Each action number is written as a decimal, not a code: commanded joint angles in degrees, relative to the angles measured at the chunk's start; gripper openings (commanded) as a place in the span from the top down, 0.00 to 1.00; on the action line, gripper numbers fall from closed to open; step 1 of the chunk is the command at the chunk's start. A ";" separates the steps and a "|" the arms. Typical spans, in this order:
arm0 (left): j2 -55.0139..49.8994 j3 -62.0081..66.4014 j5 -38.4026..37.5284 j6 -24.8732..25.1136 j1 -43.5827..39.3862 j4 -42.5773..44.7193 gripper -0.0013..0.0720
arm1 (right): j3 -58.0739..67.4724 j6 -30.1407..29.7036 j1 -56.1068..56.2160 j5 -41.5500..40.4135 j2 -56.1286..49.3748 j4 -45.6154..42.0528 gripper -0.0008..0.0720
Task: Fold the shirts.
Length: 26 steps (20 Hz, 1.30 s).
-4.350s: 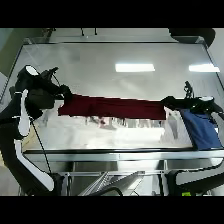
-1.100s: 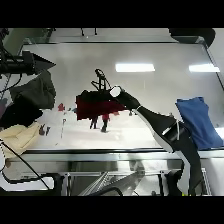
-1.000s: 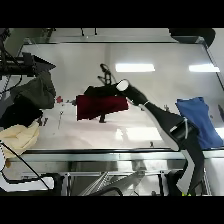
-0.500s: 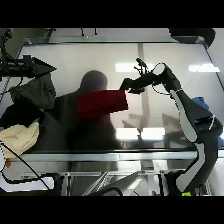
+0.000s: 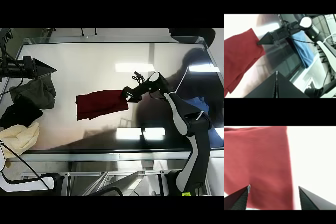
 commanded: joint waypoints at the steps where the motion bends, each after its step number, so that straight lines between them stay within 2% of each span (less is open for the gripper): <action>1: 0.02 -0.02 -0.02 0.13 0.04 0.02 0.95 | -0.04 -3.06 1.33 -0.57 -1.90 5.20 0.33; 2: 0.02 -0.02 -0.04 0.11 0.07 0.02 0.95 | -0.04 -5.86 1.40 -0.35 -1.88 7.43 0.76; 3: 0.02 -0.02 -0.07 0.11 0.07 0.02 0.95 | -0.02 -7.08 1.36 -0.04 -1.62 10.27 0.90; 4: 0.02 -0.02 -0.22 0.11 0.07 0.02 0.95 | 0.04 -7.50 1.14 -0.13 -0.61 12.24 0.96; 9: 0.02 -0.02 -0.24 0.09 0.07 0.02 0.95 | 0.07 -6.16 -3.63 -4.94 10.93 11.93 0.97; 12: 0.02 -0.02 -0.28 0.09 0.07 0.02 0.95 | 0.07 0.98 -10.67 -5.73 18.80 8.81 0.97; 16: 0.02 -0.04 -2.05 0.11 0.07 0.04 0.95 | 0.07 11.89 -21.05 -4.96 29.33 -1.81 0.97; 20: 0.02 -0.04 -3.50 0.13 0.07 0.09 0.95 | 0.04 21.53 -33.31 4.00 38.27 -18.78 0.97; 24: 0.00 -0.04 -3.48 0.17 0.07 0.09 0.95 | -1.51 22.34 -42.71 17.62 43.23 -31.74 0.97; 26: 0.02 -0.07 -3.52 0.66 0.04 0.09 0.95 | -6.64 22.34 -44.85 21.55 46.31 -36.33 0.97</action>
